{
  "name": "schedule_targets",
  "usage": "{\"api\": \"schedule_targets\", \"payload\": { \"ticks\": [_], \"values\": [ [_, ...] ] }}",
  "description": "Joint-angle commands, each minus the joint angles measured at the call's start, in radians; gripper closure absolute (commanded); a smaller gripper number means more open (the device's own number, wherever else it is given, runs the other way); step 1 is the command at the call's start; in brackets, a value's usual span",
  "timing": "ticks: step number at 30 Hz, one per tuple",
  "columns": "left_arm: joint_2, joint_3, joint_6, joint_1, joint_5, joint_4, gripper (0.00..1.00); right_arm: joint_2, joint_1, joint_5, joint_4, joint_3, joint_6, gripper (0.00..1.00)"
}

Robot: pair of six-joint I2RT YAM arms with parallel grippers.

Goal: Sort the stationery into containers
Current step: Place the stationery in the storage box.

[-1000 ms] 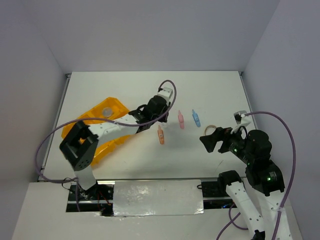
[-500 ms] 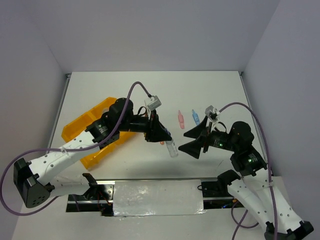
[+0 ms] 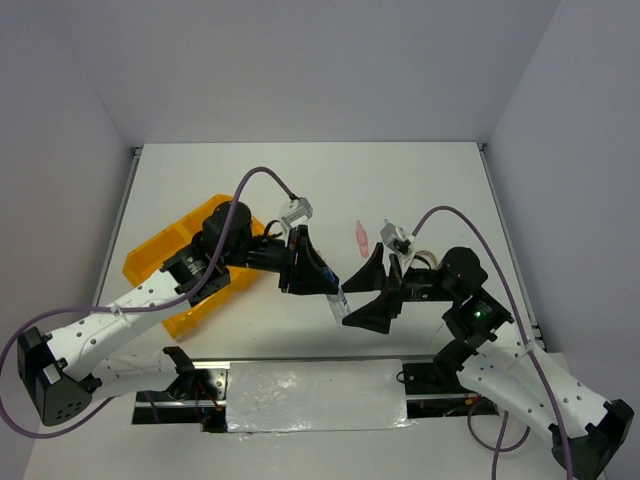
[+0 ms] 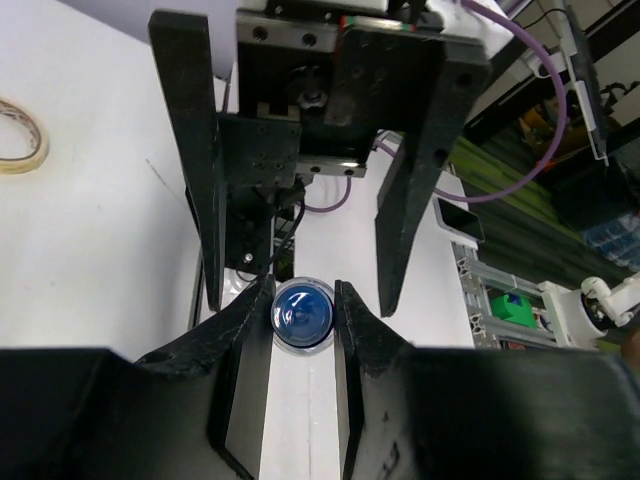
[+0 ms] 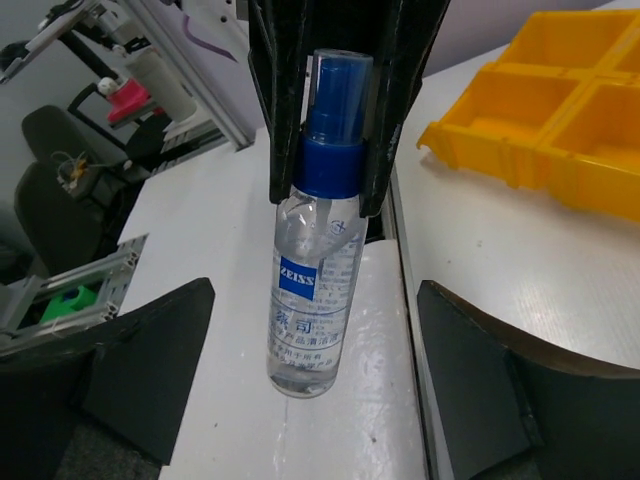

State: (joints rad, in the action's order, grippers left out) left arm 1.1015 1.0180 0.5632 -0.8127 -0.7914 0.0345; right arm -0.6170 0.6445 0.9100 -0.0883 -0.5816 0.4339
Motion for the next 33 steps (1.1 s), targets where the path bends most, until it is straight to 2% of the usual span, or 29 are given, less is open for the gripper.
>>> {"api": "schedule_targets", "payload": {
  "ticks": [1,2,4,7,8,9,10,11,12,13,16,21,25,27,31,33],
  "values": [
    [-0.034,-0.018,0.050,0.000,-0.051,0.148,1.00,-0.033,0.041,-0.014,-0.143,0.028,0.051,0.13],
    [-0.034,-0.019,0.049,0.001,-0.040,0.147,1.00,-0.038,0.067,-0.017,-0.177,0.031,0.068,0.20],
    [-0.034,-0.018,0.046,0.001,-0.016,0.140,1.00,-0.055,0.098,-0.016,-0.208,0.032,0.075,0.26],
    [-0.032,-0.025,0.064,0.003,-0.014,0.174,1.00,-0.078,0.150,-0.039,-0.215,0.019,0.062,0.49],
    [-0.034,-0.024,0.063,0.003,-0.003,0.171,1.00,-0.084,0.159,-0.046,-0.208,0.014,0.055,0.65],
    [-0.035,-0.024,0.058,0.001,0.007,0.166,1.00,-0.089,0.165,-0.062,-0.202,0.011,0.052,0.76],
    [-0.038,-0.022,0.052,0.001,0.017,0.159,0.96,-0.093,0.175,-0.074,-0.196,0.005,0.048,0.84],
    [-0.041,-0.022,0.050,0.003,0.038,0.151,0.87,-0.093,0.176,-0.088,-0.180,0.002,0.043,0.99],
    [-0.043,-0.022,0.046,0.003,0.050,0.143,0.73,-0.092,0.176,-0.118,-0.174,-0.001,0.042,1.00],
    [-0.043,-0.024,0.044,0.001,0.067,0.124,0.47,-0.083,0.176,-0.140,-0.168,-0.006,0.039,1.00],
    [-0.048,-0.050,0.066,0.003,0.125,0.120,0.07,-0.061,0.176,-0.210,-0.148,-0.011,0.029,1.00],
    [-0.046,-0.113,0.125,0.001,0.162,0.195,0.08,-0.047,0.176,-0.266,-0.171,-0.003,0.035,1.00],
    [-0.034,-0.144,0.185,0.001,0.178,0.248,0.26,-0.038,0.176,-0.293,-0.202,0.017,0.043,1.00],
    [-0.035,-0.165,0.207,0.001,0.182,0.284,0.27,-0.039,0.176,-0.286,-0.215,0.022,0.045,1.00],
    [-0.042,-0.200,0.244,0.003,0.175,0.364,0.38,-0.070,0.178,-0.279,-0.225,0.020,0.049,1.00],
    [-0.035,-0.208,0.268,0.003,0.161,0.409,0.38,-0.081,0.178,-0.296,-0.222,0.017,0.049,1.00]
  ]
}}
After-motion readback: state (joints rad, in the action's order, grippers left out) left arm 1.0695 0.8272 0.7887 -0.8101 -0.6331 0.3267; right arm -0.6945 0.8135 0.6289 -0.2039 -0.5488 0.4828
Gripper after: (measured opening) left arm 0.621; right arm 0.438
